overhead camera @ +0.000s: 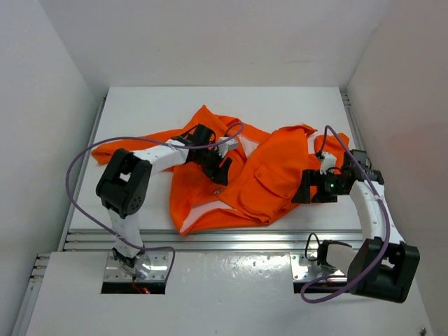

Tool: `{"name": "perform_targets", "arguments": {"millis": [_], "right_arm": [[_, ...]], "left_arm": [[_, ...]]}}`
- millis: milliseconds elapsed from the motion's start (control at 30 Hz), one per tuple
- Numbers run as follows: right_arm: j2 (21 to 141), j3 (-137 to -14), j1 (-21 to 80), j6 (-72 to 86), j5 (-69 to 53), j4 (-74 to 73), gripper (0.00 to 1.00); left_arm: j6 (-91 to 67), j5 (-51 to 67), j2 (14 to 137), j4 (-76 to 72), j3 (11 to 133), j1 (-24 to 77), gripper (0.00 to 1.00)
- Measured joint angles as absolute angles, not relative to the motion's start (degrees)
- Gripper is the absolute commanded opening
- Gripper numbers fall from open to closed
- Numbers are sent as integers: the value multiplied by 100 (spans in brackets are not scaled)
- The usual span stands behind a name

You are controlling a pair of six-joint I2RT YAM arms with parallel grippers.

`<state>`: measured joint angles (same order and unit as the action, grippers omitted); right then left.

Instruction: Zip up the jacket

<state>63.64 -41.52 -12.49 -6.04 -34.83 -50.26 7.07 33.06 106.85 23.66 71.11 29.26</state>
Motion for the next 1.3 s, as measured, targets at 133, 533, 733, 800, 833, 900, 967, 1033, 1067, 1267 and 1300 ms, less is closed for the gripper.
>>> {"name": "perform_targets", "arguments": {"millis": [133,533,733,800,833,900,967,1033,1067,1267,1300], "right_arm": [[6383,-4152,-1249,-604,-3481,-5030,97],[6469,-4165,-1249,-624,-3500,-5074,97],[6469,-4165,-1249,-626,-3500,-5087,97],[6469,-4165,-1249,-626,-3500,-5089,95],[6469,-4165,-1249,-626,-3500,-5089,95],[6469,-4165,-1249,-626,-3500,-5094,95],[6469,-4167,-1249,-626,-3503,-5103,95],[6469,-4167,-1249,-626,-3500,-5109,95],[6469,-4169,-1249,-626,-3500,-5111,95],[6469,-4171,-1249,-624,-3507,-5109,95],[6469,-4171,-1249,-624,-3509,-5109,95]], "left_arm": [[731,3347,10836,2353,7218,2954,55],[915,3555,11032,2397,7229,3264,32],[1004,3570,11032,2397,7229,3400,23],[1015,3566,11032,2394,7229,3441,23],[1022,3562,11032,2392,7229,3463,21],[1028,3546,11032,2394,7227,3498,21],[1026,3500,11032,2394,7227,3516,23],[1020,3446,11037,2394,7225,3518,26],[1009,3400,11043,2392,7225,3518,28],[910,3063,11061,2322,7159,3496,31],[895,3022,11063,2305,7146,3485,31]]}}
